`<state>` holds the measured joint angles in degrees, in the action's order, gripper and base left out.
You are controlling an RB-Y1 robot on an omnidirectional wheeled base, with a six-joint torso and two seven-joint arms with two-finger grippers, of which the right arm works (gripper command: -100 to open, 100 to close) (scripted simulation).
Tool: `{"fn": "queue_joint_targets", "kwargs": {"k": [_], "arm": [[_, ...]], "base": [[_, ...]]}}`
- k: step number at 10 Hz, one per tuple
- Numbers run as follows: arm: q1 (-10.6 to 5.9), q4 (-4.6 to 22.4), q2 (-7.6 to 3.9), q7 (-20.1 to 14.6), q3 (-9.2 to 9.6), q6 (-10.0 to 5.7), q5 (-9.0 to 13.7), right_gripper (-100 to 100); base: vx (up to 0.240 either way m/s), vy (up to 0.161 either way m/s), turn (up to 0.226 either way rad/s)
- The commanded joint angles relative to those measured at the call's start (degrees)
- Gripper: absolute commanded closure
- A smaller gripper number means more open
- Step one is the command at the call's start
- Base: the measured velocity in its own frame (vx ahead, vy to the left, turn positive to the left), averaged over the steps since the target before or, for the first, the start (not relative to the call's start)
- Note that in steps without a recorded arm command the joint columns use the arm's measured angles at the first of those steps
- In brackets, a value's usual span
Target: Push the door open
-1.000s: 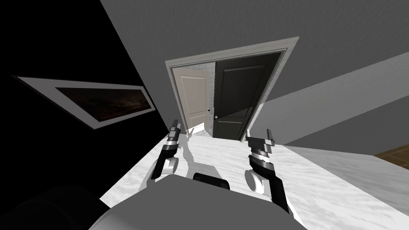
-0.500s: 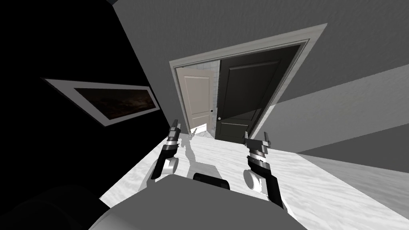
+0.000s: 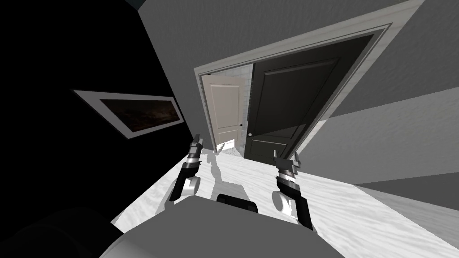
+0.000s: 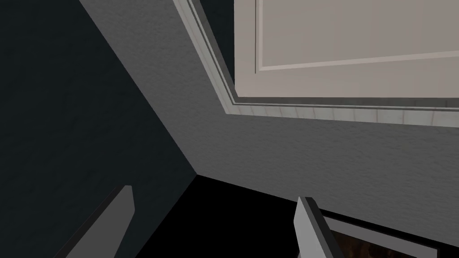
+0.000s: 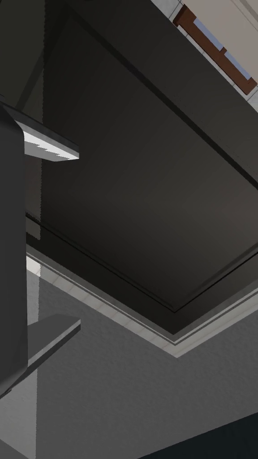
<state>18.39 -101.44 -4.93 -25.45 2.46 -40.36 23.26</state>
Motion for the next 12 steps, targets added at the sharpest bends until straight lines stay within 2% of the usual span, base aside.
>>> {"fn": "queue_joint_targets", "kwargs": {"k": [1, 12], "arm": [[-0.68, 2.1, -0.19, -1.6, -0.17, -0.27, 1.3, -100], [-4.92, 17.6, -0.48, -11.8, -0.34, -4.07, 9.3, -100]], "base": [[0.088, -0.005, 0.129], [0.098, -0.022, 0.145]]}}
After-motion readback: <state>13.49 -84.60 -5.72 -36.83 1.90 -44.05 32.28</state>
